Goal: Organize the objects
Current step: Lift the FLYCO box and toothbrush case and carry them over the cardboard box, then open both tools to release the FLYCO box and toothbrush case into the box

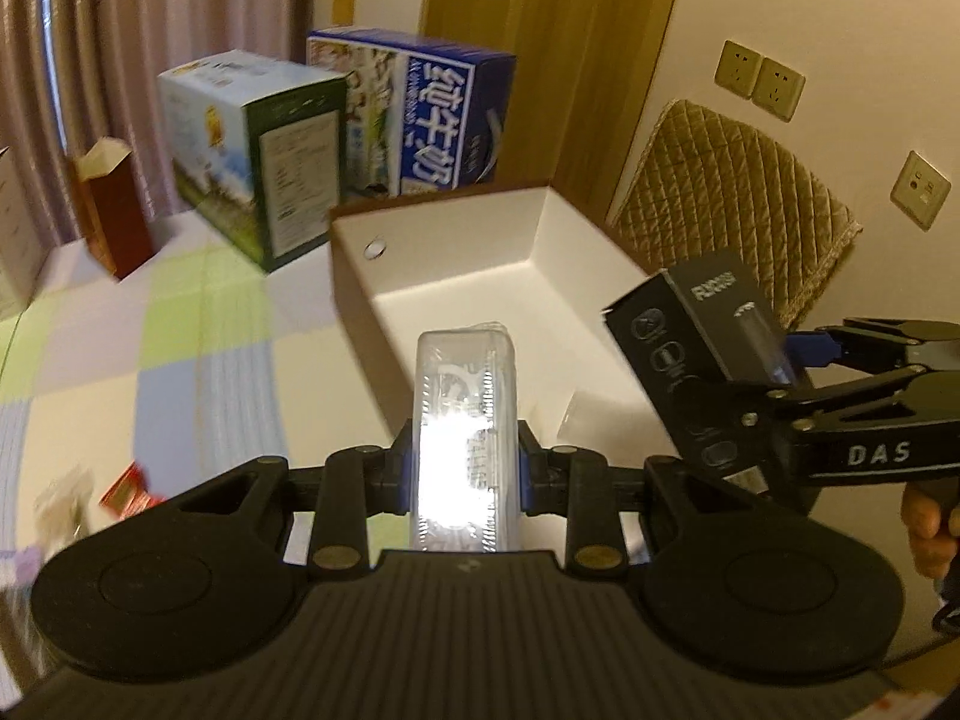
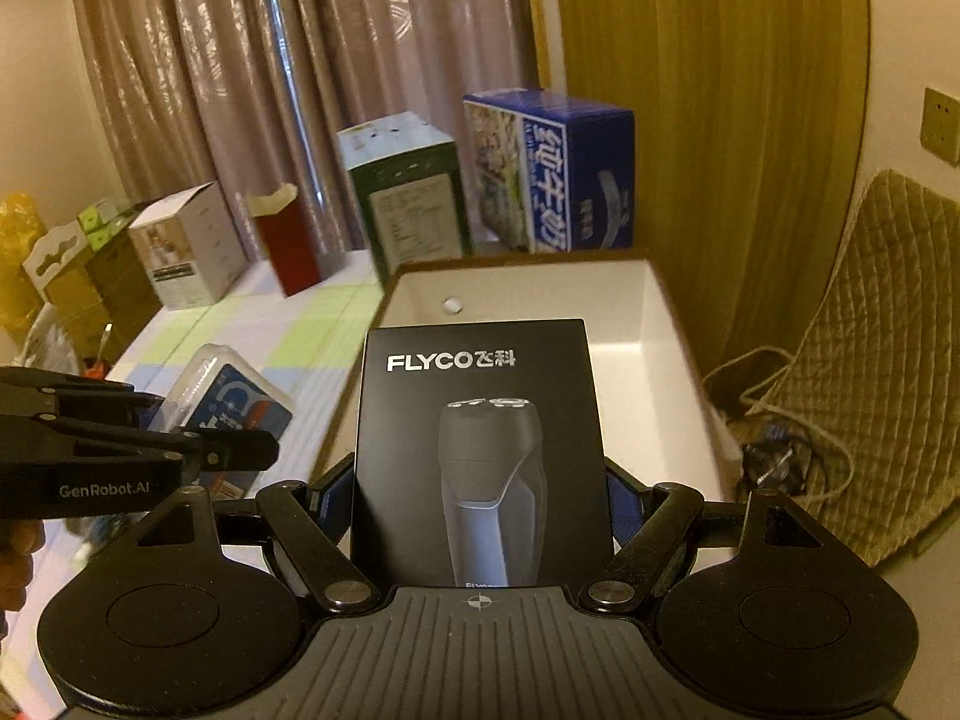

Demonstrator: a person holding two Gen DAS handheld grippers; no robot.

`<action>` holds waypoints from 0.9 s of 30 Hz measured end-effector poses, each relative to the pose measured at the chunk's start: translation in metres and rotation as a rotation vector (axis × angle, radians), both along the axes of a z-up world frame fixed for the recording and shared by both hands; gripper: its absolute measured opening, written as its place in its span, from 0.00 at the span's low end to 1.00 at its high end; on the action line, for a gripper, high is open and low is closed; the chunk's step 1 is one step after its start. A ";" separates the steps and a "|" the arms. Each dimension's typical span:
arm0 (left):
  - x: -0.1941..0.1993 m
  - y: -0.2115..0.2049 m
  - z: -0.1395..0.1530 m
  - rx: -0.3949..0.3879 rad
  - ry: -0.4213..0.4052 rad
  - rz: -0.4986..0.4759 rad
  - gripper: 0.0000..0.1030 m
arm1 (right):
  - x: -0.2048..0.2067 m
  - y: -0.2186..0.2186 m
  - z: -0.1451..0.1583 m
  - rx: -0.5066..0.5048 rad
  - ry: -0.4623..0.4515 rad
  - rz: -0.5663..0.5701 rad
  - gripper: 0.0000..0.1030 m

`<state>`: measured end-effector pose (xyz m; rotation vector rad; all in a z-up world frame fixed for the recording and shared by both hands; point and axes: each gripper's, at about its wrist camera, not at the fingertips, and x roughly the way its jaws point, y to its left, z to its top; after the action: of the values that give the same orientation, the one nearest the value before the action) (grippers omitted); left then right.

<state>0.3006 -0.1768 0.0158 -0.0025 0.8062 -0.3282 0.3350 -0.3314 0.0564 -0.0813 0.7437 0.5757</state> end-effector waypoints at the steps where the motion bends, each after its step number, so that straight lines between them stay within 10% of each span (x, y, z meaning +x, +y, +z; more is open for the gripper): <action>1: 0.008 -0.005 0.000 0.002 -0.002 -0.002 0.25 | 0.009 0.001 -0.002 -0.005 -0.001 0.003 0.74; 27: 0.183 -0.063 -0.071 0.181 0.125 0.015 0.25 | 0.162 0.028 -0.076 -0.133 0.093 -0.023 0.74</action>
<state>0.4839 -0.2402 -0.0553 0.1410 0.9571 -0.2416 0.4971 -0.3030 -0.0199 -0.1702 0.8718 0.5105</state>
